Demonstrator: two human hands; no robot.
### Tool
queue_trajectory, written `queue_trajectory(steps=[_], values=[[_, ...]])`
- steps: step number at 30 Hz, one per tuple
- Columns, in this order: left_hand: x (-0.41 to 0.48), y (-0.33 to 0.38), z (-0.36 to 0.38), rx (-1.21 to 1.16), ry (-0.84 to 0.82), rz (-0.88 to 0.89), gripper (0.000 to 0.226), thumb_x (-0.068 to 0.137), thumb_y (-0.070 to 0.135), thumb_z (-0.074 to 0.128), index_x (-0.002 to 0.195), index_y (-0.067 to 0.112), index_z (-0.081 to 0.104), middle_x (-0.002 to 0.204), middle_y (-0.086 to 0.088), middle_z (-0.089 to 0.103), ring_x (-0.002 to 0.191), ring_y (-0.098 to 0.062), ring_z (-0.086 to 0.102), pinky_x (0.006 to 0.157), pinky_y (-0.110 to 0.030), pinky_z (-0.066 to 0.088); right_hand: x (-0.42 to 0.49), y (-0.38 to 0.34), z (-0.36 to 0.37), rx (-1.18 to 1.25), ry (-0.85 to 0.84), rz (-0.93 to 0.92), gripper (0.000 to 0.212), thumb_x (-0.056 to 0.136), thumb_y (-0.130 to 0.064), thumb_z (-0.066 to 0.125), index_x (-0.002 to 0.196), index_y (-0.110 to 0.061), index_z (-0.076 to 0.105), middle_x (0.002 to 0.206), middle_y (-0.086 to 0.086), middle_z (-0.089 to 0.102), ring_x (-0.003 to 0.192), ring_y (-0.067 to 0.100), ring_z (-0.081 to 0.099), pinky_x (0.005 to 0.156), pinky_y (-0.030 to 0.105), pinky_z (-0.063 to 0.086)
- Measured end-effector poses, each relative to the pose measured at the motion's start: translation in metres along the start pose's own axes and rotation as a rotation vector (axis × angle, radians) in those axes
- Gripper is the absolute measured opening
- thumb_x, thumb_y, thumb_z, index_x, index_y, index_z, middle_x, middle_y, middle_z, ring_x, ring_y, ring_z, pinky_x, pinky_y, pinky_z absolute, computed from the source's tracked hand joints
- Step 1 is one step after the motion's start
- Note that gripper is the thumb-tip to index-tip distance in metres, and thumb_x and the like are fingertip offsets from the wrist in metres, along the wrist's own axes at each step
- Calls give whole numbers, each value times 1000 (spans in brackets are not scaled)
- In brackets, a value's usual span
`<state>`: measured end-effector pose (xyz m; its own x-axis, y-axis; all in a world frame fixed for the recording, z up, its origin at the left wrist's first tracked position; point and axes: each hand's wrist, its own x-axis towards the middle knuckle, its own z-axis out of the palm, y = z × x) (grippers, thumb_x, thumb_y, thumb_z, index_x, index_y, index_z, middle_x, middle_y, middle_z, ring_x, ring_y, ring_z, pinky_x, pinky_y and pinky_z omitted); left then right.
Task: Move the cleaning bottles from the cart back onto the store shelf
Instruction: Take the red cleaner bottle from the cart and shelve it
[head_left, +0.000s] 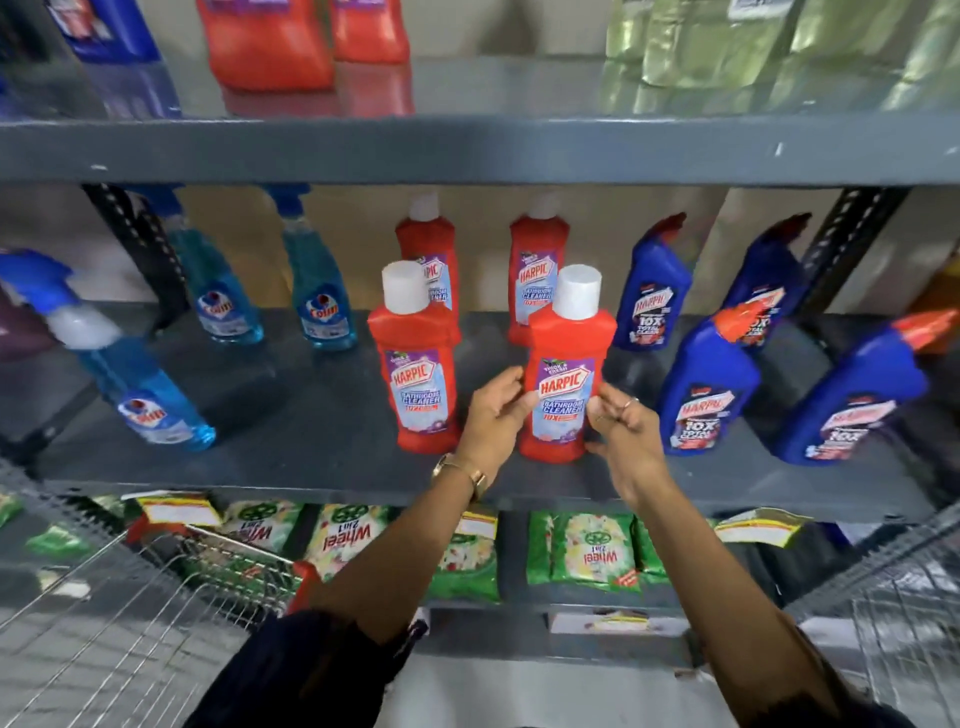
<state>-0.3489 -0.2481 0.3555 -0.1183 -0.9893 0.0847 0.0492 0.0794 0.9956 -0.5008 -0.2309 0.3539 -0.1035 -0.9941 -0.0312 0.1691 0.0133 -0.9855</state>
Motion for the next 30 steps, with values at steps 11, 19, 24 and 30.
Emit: queue_trajectory(steps=[11, 19, 24, 30], values=[[0, 0, 7, -17, 96, 39, 40, 85, 16, 57, 122, 3, 53, 124, -22, 61, 113, -27, 60, 97, -40, 51, 5, 6, -1, 38, 9, -9, 32, 96, -16, 48, 128, -15, 54, 112, -2, 71, 102, 8, 66, 79, 30, 56], [-86, -12, -38, -202, 289, -59, 33, 81, 4, 64, 113, 9, 59, 101, -8, 68, 86, -17, 65, 76, -23, 57, -93, 30, 60, -30, 408, -267, 26, 93, -41, 39, 110, -28, 56, 111, -1, 62, 105, 11, 57, 96, 37, 45], [-180, -25, -127, -93, 523, -47, 17, 92, 0, 51, 107, -5, 57, 88, -10, 71, 75, -20, 67, 67, -31, 59, -155, 66, 150, -250, -65, -228, 29, 95, -38, 38, 104, -23, 61, 100, -17, 64, 99, 8, 60, 90, 27, 44], [-308, -99, -257, 109, 1075, -348, 6, 88, 18, 58, 85, 23, 61, 80, -9, 66, 67, -14, 59, 63, -30, 53, -210, 144, 266, -685, -739, -106, 31, 94, -37, 43, 101, -15, 64, 98, 6, 71, 95, 22, 64, 84, 43, 50]])
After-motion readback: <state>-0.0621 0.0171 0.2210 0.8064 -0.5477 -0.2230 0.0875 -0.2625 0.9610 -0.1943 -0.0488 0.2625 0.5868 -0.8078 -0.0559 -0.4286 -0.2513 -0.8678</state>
